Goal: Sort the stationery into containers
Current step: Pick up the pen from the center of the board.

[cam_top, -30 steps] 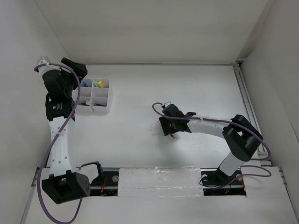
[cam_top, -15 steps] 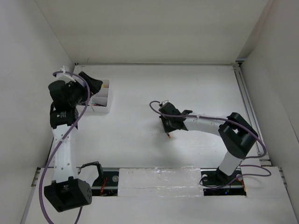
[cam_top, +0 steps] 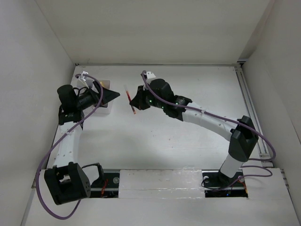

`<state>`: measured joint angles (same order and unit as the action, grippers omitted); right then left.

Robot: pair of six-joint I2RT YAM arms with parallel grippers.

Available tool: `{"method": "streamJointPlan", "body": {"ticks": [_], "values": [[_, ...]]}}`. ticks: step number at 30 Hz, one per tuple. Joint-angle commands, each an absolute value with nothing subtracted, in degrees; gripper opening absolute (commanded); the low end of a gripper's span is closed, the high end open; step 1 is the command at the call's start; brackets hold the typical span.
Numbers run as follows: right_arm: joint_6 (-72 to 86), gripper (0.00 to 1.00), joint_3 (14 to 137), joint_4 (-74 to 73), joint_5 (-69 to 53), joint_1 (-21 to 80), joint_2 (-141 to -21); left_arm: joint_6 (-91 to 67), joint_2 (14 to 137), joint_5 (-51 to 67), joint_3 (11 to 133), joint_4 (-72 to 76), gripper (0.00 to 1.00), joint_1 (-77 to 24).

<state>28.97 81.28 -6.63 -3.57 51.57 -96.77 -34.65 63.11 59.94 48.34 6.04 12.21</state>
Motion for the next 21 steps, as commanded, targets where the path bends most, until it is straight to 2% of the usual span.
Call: {"method": "streamJointPlan", "body": {"ticks": [1, 7, 11, 13, 15, 19, 20, 21], "values": [[32.0, 0.00, 87.0, -1.8, -7.7, 51.9, -100.5, -37.4, 61.3, 66.4, 47.8, 13.8, 1.00, 12.2], [32.5, 0.00, 93.0, -0.4, -11.2, 53.5, -103.0, -39.6, 62.5, 68.2, 46.7, 16.8, 1.00, 12.2], [32.5, 0.00, 93.7, 0.1, -13.8, 54.1, -104.1, -39.6, 62.5, 68.2, 46.7, 17.3, 0.93, 12.2], [32.5, 0.00, 93.7, 0.8, -13.8, 54.6, -104.1, -40.2, 63.0, 68.2, 46.7, 17.3, 0.81, 12.2], [32.5, 0.00, 93.7, 1.3, -13.8, 54.6, -104.1, -40.2, 63.0, 68.2, 46.7, 17.3, 0.74, 12.2], [32.5, 0.00, 93.2, 2.9, -16.1, 54.6, -104.1, -40.2, 63.6, 68.7, 46.7, 17.8, 0.53, 12.2], [32.5, 0.00, 93.2, 2.9, -17.1, 54.6, -104.1, -40.2, 63.6, 68.7, 46.7, 17.8, 0.40, 12.2], [33.0, 0.00, 93.2, 3.5, -17.7, 54.6, -104.1, -40.7, 64.2, 68.7, 46.7, 17.8, 0.35, 12.2]]}}
